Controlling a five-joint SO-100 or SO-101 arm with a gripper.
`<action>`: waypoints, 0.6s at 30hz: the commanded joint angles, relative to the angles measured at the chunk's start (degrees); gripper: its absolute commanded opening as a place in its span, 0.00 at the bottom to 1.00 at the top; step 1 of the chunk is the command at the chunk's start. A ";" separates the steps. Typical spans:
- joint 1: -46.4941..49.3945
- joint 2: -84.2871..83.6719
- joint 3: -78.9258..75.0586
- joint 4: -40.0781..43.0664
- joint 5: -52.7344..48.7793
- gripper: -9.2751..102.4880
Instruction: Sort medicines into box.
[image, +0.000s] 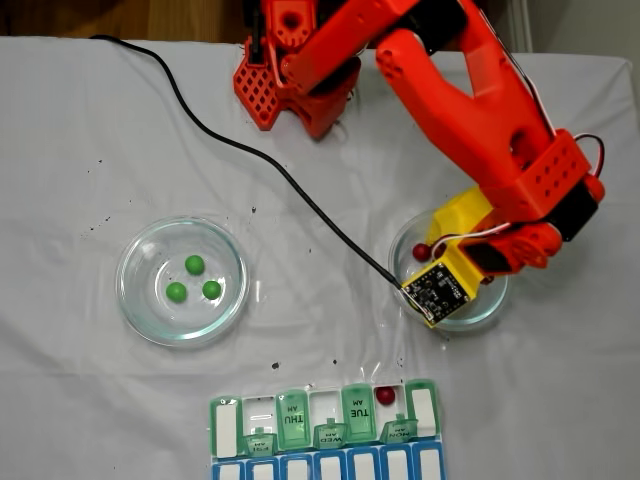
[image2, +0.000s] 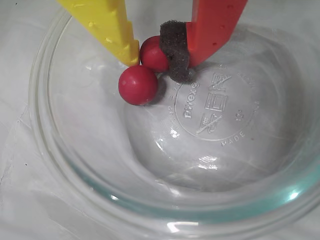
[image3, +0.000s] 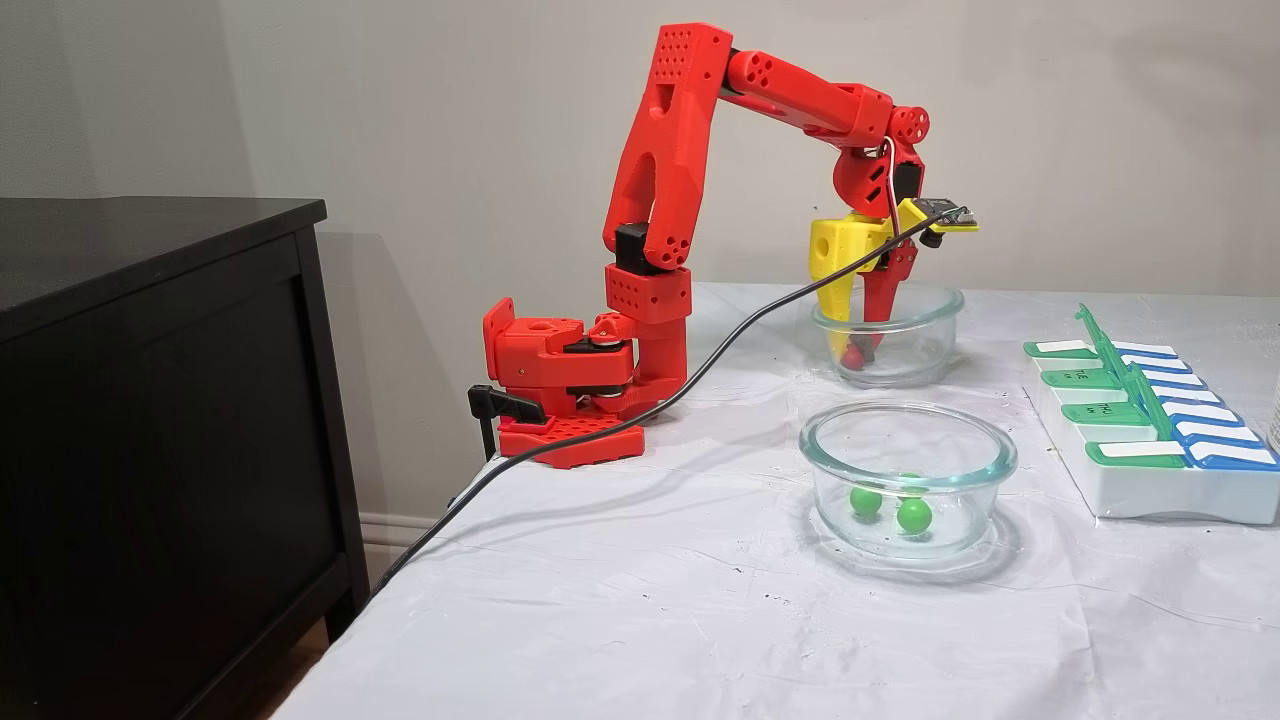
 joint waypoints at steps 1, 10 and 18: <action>0.44 2.02 -2.99 1.93 -0.09 0.08; 3.87 11.60 -5.62 0.18 -0.97 0.08; 10.99 20.48 -8.00 -6.50 -3.96 0.08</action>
